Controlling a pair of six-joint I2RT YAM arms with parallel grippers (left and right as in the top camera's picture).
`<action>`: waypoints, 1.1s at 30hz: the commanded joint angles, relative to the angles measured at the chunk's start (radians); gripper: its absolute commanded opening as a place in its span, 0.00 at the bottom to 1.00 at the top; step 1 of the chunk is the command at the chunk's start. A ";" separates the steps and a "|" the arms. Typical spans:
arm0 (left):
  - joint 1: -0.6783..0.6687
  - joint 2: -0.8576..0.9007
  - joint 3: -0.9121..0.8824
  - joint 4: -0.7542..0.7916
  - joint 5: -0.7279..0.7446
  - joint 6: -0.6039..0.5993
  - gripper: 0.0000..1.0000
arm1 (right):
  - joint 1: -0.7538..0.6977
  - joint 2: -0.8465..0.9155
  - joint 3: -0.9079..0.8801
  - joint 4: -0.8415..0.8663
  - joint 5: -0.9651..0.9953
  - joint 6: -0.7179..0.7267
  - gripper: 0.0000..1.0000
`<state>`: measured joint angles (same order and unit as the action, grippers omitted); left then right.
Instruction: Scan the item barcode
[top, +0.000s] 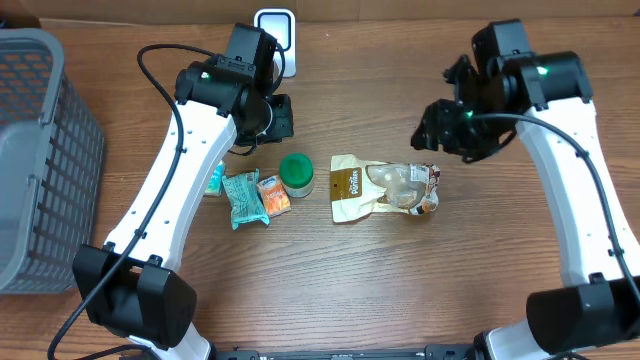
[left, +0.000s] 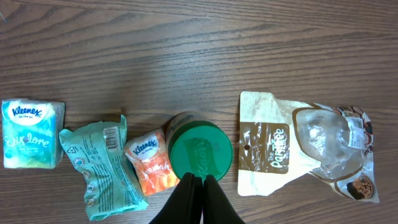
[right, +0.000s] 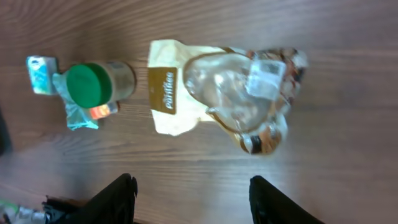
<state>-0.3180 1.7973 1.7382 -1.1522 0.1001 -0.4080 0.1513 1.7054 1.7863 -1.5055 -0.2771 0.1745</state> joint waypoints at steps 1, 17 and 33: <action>0.010 0.009 -0.009 0.000 -0.012 0.027 0.05 | 0.008 0.007 -0.074 0.008 0.051 0.102 0.54; 0.010 0.009 -0.009 0.001 -0.026 0.027 0.05 | 0.096 0.007 -0.633 0.310 0.145 0.229 0.44; 0.010 0.009 -0.009 0.004 -0.026 0.027 0.04 | 0.056 0.008 -0.701 1.073 0.343 0.074 0.44</action>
<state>-0.3180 1.7973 1.7359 -1.1519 0.0872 -0.4080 0.2100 1.7145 1.0889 -0.4931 0.0204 0.3317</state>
